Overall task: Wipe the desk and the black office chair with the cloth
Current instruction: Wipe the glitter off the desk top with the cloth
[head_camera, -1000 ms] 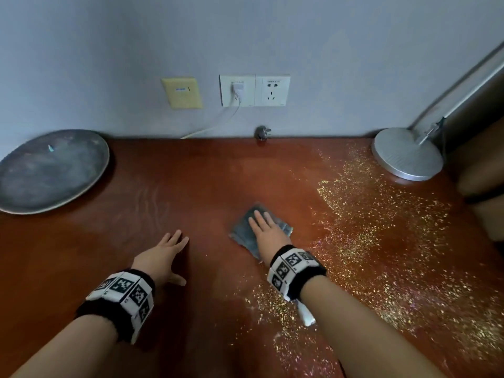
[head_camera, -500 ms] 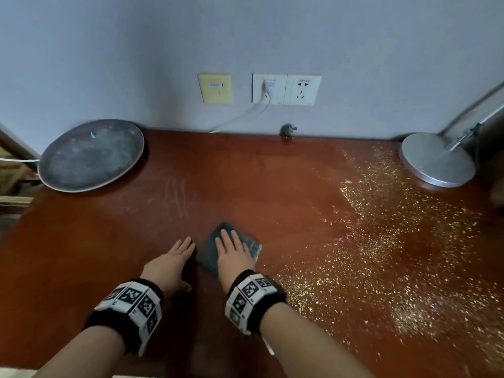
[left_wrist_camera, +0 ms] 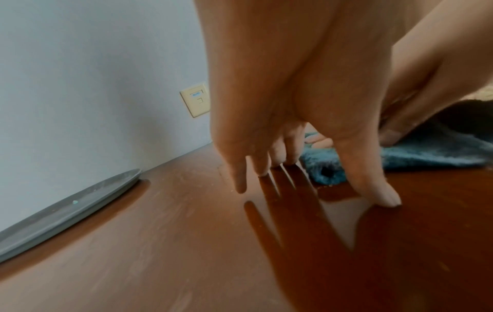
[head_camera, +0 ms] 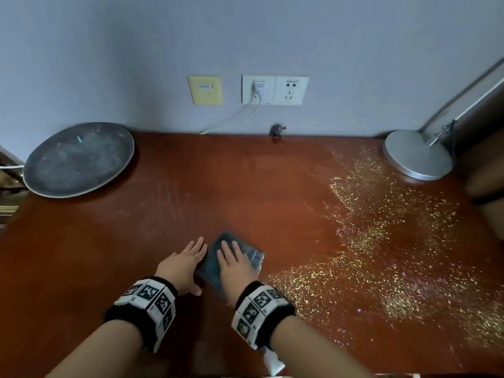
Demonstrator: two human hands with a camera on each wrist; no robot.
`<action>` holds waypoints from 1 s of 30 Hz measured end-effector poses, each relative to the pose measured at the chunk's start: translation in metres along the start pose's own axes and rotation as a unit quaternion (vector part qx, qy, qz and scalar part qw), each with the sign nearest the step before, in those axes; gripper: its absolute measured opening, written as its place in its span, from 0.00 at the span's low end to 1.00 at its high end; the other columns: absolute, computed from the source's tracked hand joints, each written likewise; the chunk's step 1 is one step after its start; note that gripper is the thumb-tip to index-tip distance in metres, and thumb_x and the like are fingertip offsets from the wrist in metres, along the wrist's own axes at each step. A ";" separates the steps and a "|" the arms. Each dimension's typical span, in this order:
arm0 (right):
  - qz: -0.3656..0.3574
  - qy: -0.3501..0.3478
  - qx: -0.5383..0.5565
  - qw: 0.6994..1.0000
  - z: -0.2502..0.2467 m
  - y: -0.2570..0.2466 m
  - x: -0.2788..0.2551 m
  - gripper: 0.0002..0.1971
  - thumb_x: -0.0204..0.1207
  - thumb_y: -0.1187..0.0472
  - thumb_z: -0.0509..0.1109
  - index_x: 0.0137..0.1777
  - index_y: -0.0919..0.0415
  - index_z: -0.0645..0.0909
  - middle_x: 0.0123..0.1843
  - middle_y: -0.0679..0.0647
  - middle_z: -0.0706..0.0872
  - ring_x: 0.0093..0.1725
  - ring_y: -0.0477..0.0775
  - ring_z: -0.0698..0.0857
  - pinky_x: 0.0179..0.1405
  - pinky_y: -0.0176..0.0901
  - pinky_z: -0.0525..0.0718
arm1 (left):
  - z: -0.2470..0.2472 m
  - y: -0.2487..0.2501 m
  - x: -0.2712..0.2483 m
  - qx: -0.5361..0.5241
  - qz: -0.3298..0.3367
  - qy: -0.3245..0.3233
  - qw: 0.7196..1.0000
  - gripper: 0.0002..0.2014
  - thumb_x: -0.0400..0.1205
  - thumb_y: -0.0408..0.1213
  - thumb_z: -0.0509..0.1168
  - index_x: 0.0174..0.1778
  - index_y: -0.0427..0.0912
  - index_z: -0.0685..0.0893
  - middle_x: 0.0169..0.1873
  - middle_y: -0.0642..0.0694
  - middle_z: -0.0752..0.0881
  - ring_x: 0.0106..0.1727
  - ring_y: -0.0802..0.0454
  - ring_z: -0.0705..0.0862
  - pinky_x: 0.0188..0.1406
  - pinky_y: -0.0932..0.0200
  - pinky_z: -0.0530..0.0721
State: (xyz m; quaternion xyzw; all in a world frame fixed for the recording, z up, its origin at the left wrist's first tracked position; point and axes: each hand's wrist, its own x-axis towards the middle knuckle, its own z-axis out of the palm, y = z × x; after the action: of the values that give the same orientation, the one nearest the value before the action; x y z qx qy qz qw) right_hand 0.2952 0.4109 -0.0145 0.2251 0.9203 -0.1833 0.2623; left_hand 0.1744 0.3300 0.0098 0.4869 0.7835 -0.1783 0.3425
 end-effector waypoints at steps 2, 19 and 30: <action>0.040 0.027 -0.001 0.999 -0.008 0.026 -0.003 0.37 0.82 0.67 0.59 0.83 0.61 0.39 0.84 0.53 0.34 0.83 0.57 0.36 0.82 0.59 0.48 | 0.001 -0.003 0.000 0.006 0.001 -0.002 1.000 0.53 0.77 0.45 0.72 0.83 0.46 0.36 0.82 0.51 0.31 0.84 0.54 0.39 0.82 0.49 0.51; 0.004 0.161 0.084 0.983 0.038 -0.010 -0.055 0.26 0.80 0.61 0.48 0.79 0.61 0.65 0.83 0.51 0.55 0.82 0.58 0.51 0.78 0.52 0.60 | -0.007 -0.015 -0.009 0.019 -0.008 0.015 1.000 0.42 0.82 0.33 0.62 0.84 0.47 0.39 0.83 0.51 0.34 0.84 0.54 0.44 0.79 0.54 0.60; 0.093 0.003 0.013 0.996 0.008 0.033 -0.053 0.50 0.75 0.59 0.72 0.83 0.60 0.36 0.84 0.54 0.34 0.82 0.60 0.36 0.79 0.62 0.47 | 0.016 0.014 -0.007 0.006 0.068 0.005 0.998 0.59 0.73 0.54 0.73 0.82 0.44 0.32 0.81 0.50 0.28 0.83 0.50 0.33 0.82 0.46 0.46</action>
State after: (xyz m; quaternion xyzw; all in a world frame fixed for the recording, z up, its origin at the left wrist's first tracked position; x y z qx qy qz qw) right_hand 0.3551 0.4177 0.0021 0.3139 0.8934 -0.1697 0.2729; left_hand 0.1950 0.3219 0.0047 0.5419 0.7491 -0.1571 0.3470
